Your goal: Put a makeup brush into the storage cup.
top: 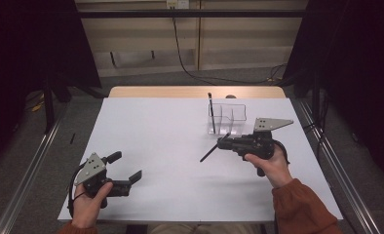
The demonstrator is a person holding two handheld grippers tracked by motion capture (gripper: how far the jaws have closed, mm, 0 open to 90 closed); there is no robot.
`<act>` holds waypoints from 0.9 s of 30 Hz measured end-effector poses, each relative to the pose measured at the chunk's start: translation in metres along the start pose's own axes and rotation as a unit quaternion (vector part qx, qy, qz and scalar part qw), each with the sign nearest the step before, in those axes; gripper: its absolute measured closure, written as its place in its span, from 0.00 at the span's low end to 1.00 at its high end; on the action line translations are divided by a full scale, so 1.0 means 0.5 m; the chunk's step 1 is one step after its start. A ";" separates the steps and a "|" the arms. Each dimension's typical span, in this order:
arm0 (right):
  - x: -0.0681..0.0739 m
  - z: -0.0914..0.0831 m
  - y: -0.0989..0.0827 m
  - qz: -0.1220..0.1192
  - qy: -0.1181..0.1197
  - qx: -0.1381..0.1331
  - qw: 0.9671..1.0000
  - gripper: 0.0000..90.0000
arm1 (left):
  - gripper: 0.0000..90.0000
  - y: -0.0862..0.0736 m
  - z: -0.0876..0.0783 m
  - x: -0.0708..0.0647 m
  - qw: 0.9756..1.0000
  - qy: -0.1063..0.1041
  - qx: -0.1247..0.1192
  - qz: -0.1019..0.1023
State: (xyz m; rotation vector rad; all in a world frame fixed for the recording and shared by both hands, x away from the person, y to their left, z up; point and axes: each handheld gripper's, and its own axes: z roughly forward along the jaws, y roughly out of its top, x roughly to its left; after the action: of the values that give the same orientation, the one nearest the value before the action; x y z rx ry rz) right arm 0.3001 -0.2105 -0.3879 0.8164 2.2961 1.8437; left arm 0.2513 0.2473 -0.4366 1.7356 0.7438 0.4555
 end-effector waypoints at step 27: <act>-0.046 -0.042 0.100 -0.021 -0.066 0.015 0.998 0.94 | 0.03 -0.012 -0.008 -0.005 1.000 0.001 -0.002 0.011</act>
State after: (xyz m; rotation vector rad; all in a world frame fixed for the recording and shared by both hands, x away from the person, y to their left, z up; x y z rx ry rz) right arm 0.3291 -0.2332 -0.3419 0.8586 2.2478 1.6890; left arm 0.2452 0.2495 -0.4411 1.7405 0.7252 0.4723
